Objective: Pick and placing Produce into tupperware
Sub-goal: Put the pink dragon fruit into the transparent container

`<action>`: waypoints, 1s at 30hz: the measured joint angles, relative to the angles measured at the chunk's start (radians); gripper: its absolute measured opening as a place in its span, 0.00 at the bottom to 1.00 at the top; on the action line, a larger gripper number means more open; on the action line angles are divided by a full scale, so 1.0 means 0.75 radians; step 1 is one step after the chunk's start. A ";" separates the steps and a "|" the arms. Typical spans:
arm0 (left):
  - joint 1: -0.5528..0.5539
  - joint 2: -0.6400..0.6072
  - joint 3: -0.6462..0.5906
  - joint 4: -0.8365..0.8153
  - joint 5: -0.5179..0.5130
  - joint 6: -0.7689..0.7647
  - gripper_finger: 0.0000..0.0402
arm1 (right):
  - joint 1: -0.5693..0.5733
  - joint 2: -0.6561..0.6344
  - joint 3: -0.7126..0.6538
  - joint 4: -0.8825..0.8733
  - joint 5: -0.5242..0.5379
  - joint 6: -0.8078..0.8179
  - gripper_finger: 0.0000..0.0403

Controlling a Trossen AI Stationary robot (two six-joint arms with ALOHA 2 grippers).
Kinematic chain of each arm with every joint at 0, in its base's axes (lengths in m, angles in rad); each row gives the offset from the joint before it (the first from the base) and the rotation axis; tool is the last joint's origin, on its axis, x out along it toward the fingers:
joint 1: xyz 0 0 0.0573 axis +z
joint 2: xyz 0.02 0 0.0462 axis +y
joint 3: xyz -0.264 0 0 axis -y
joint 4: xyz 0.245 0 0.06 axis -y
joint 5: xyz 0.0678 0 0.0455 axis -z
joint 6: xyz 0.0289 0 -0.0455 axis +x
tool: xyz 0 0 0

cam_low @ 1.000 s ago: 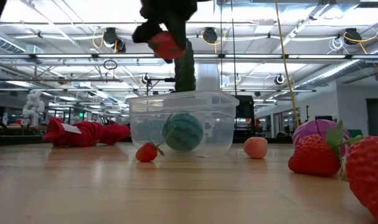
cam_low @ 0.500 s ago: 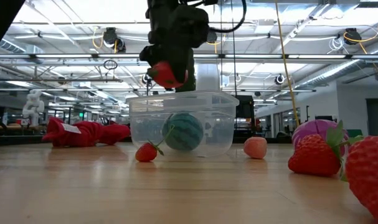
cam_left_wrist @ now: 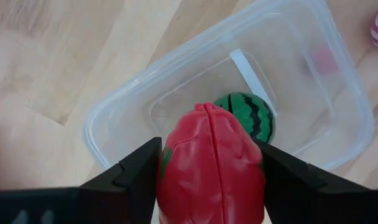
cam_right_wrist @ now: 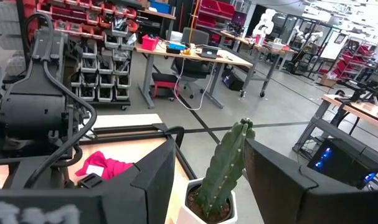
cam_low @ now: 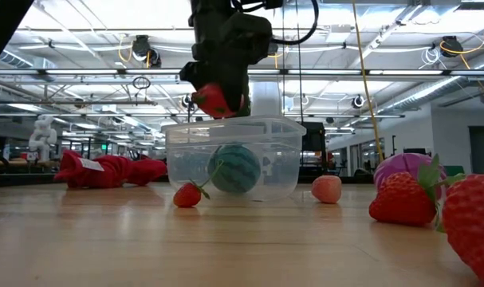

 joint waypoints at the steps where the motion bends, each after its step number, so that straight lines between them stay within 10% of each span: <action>1: 0.000 0.000 0.000 0.001 -0.001 0.003 0.57 | 0.000 0.000 0.000 0.000 0.000 0.000 0.45; 30: -0.050 0.072 -0.001 0.051 -0.069 0.006 0.57 | -0.001 0.000 0.000 -0.004 -0.001 0.006 0.45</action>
